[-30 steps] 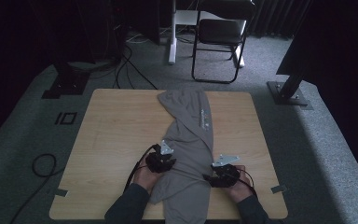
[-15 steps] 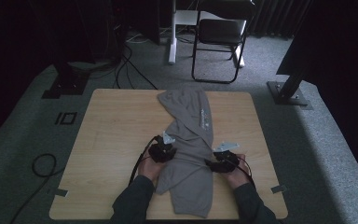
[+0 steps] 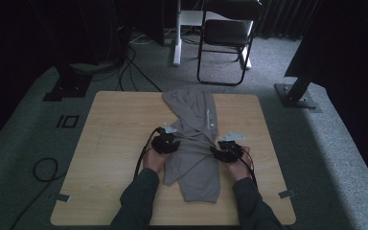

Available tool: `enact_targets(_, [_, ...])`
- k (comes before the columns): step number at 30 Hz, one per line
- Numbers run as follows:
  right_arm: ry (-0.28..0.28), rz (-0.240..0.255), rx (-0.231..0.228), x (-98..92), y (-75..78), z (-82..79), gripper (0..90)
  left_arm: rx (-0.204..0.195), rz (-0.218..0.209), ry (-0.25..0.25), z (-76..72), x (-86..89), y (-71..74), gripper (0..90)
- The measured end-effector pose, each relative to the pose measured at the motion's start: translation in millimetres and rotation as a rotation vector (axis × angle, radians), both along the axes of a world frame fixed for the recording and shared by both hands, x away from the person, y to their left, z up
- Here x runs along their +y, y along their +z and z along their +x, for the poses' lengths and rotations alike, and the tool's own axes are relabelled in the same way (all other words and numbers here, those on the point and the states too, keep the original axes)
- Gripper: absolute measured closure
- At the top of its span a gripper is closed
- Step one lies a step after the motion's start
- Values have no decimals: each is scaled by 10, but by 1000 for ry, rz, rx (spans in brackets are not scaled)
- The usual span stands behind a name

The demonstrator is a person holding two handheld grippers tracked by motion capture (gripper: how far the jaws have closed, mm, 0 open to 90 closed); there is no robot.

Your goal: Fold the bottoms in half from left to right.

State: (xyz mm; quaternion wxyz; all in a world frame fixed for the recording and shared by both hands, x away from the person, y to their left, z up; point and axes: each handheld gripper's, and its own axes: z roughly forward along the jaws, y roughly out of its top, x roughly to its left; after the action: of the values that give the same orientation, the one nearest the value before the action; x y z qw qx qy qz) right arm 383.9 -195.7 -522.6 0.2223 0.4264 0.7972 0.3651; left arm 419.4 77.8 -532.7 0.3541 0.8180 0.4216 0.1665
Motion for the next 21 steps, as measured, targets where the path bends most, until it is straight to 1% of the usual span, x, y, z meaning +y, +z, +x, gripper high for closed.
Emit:
enact_targets(2, [14, 37, -38, 14, 95, -75, 606, -16, -23, 11, -42, 69, 39, 650])
enact_targets(3, [37, 58, -38, 37, 127, -95, 644, -21, -34, 17, -55, 99, 53, 651])
enact_targets(4, [68, 79, -28, 76, 144, -102, 670, -23, -36, 22, -65, 125, 64, 651])
enact_targets(5, [94, 86, -16, 128, 146, -102, 694, -23, -36, 26, -68, 148, 71, 652])
enact_targets(8, [148, 60, 7, 350, 93, -78, 722, -23, -41, 35, -76, 191, 75, 652])
enact_targets(11, [185, 38, 27, 578, 13, -41, 700, -20, -46, 35, -80, 210, 65, 652])
enact_targets(15, [209, -5, 48, 798, -71, 25, 644, -20, -47, 34, -94, 206, 57, 652])
enact_targets(16, [205, -21, 66, 834, -91, 37, 624, -21, -47, 30, -103, 203, 62, 653])
enact_targets(17, [206, -37, 80, 854, -113, 50, 632, -23, -47, 23, -113, 194, 66, 653])
enact_targets(18, [205, -50, 92, 862, -132, 53, 685, -25, -44, 19, -126, 178, 71, 653])
enact_targets(19, [198, -64, 96, 857, -144, 43, 756, -27, -38, 12, -140, 162, 75, 658])
enact_targets(21, [193, -70, 97, 823, -143, 6, 851, -30, -34, -4, -163, 124, 80, 671])
